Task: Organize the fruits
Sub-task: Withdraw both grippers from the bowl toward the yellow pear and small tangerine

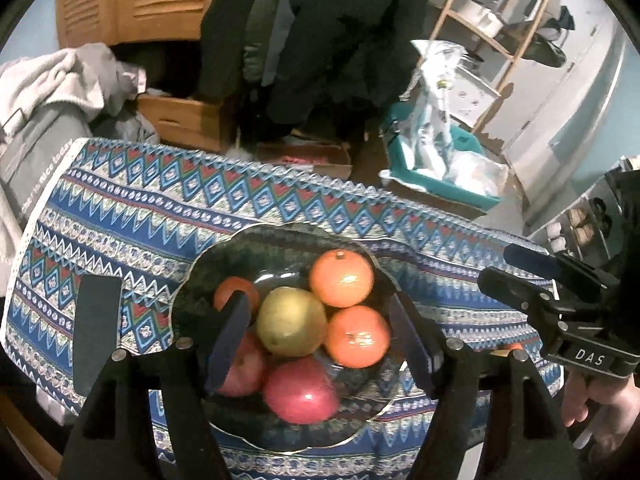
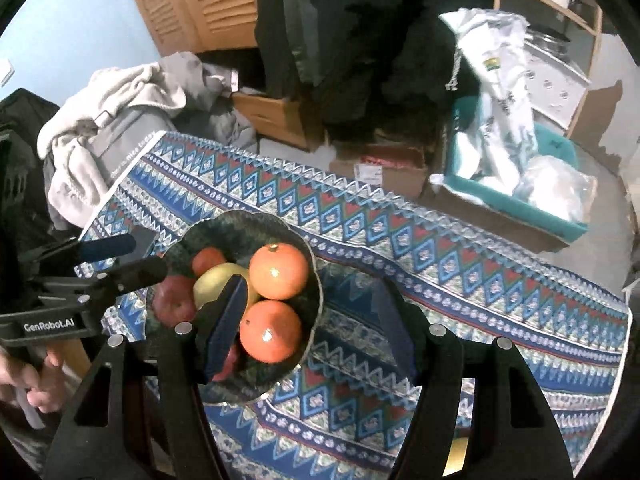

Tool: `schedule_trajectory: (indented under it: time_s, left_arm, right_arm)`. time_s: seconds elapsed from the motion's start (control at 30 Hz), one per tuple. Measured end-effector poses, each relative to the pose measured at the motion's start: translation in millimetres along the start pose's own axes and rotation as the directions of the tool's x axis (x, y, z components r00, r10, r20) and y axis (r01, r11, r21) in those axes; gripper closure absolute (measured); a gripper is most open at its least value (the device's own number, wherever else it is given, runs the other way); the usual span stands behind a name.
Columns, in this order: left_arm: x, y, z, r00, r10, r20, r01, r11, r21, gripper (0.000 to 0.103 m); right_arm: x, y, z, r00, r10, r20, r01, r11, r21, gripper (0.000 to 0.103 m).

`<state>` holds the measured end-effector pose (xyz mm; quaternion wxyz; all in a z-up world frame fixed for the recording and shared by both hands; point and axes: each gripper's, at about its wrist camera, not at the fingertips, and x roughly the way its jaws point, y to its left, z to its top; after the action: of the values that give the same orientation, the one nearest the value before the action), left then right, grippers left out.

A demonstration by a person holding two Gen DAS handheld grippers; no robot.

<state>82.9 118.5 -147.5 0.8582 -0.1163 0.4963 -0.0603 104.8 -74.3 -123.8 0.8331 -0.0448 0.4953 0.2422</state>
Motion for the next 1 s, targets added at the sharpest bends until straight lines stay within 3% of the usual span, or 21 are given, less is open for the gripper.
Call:
schedule_trajectory:
  time_s: [0.5, 1.0]
  left_arm:
    - [-22.8, -81.8, -9.6, 0.998, -0.043, 0.037, 0.035, 0.982, 0.187, 0.021]
    - [8.0, -158.8, -37.0, 0.997, -0.056, -0.061, 0.073, 0.941, 0.331, 0.021]
  right_arm:
    - [-65.0, -47.5, -36.4, 0.993, -0.109, 0.046, 0.108, 0.994, 0.023, 0.029]
    - [-81.6, -135.7, -98.1, 0.977, -0.208, -0.042, 0.213, 0.960, 0.185, 0.028]
